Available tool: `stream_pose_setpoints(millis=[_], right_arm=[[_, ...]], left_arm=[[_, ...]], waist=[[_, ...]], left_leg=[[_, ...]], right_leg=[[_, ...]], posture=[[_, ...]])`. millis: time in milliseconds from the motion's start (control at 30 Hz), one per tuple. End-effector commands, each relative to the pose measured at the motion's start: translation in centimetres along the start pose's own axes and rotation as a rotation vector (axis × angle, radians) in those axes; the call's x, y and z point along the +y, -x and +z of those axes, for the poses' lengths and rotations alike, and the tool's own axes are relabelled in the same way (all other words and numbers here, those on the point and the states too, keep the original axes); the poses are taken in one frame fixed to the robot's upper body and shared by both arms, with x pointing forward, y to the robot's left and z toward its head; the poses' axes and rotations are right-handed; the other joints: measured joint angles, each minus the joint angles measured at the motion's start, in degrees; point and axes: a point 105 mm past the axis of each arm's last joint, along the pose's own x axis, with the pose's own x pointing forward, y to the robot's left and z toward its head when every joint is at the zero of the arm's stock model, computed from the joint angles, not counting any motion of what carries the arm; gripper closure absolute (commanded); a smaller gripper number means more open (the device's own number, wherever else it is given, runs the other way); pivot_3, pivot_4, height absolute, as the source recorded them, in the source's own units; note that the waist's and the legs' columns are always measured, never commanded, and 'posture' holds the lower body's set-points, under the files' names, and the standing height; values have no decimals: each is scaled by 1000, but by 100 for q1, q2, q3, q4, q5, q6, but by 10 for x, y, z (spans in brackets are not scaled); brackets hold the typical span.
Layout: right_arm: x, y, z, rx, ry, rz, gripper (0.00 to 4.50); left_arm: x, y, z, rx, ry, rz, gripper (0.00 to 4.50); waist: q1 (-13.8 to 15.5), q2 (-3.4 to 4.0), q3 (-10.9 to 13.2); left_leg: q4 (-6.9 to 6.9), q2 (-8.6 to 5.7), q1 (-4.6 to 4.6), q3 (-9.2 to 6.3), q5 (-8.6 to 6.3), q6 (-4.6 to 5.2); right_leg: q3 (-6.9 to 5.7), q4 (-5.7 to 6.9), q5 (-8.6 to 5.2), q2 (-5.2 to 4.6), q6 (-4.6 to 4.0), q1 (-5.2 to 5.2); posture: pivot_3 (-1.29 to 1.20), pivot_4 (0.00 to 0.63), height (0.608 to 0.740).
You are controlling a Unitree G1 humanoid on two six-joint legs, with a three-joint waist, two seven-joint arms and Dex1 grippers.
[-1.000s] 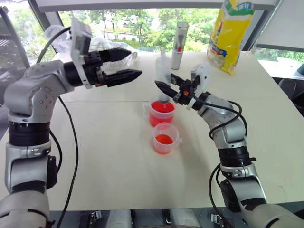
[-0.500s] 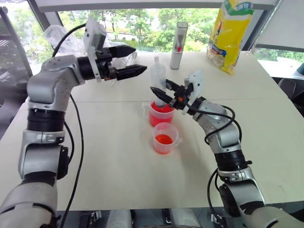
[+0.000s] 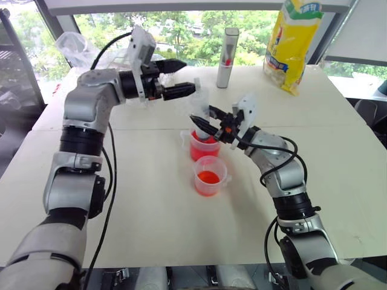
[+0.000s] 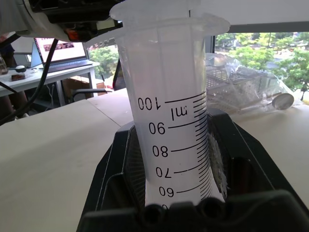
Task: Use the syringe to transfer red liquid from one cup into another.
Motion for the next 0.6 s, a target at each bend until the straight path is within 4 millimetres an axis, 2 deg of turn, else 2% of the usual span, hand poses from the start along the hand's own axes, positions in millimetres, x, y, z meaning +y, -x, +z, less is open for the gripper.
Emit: stream_pose_setpoints(millis=[33,167,200,300,500,600], right_arm=[[5,-2,19,-56,44,28,3092],[6,-2,19,-54,44,36,3092],[6,-2,19,-53,44,39,3092],[7,-3,18,-52,44,44,3092],[8,-3,18,-49,42,50,3092],[8,-3,18,-50,38,52,3092]], left_arm=[[-2,-7,19,-31,-53,-33,0],[-6,-12,17,-30,-42,-72,0],[-7,-14,17,-31,-40,-81,245],[-12,-17,16,-33,-24,-123,1357],[-16,-18,15,-35,-14,-157,4435],[-17,-18,16,-37,-10,-163,4479]], waist=[[4,0,0],[-2,0,0],[-1,0,0],[3,0,0],[0,0,0],[-5,0,0]], left_leg=[[0,0,0,-1,0,0],[0,0,0,1,0,0],[0,0,0,0,0,0],[0,0,0,-1,0,0],[0,0,-1,-1,0,0],[0,0,0,-1,0,0]], right_leg=[[-1,0,0,1,0,0],[0,0,0,0,0,0],[0,0,0,1,0,0],[0,1,0,1,0,0],[0,1,0,1,0,0],[0,1,0,1,0,0]], posture=[[0,150,740],[0,150,740],[0,150,740],[0,150,740],[0,150,740],[0,150,740]])
